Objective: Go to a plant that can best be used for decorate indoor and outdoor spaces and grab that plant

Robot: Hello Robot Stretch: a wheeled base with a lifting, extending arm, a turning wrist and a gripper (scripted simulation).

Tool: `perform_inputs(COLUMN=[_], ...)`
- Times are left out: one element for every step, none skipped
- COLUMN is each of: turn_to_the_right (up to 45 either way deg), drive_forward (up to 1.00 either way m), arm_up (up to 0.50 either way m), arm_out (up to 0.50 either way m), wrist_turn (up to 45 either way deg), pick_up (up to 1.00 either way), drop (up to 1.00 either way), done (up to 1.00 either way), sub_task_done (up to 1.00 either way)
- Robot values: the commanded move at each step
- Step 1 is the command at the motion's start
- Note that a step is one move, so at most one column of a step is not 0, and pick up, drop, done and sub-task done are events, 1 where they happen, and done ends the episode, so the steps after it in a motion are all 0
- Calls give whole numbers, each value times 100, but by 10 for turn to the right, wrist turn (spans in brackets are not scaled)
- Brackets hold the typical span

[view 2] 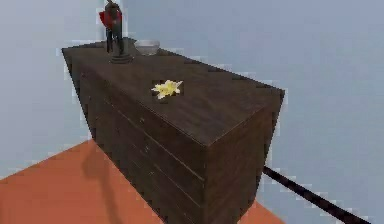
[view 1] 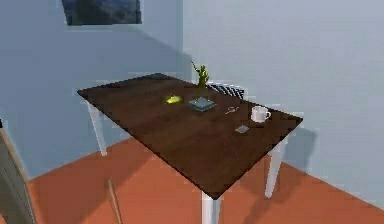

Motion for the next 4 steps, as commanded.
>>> perform_inputs(turn_to_the_right=[450, 240, 30, 0], drive_forward=[0, 0, 0, 40], arm_up=[0, 0, 0, 0], arm_out=[0, 0, 0, 0], wrist_turn=[0, 0, 0, 0], pick_up=[0, 0, 0, 0], drop=[0, 0, 0, 0], done=[0, 0, 0, 0], sub_task_done=[0, 0, 0, 0])
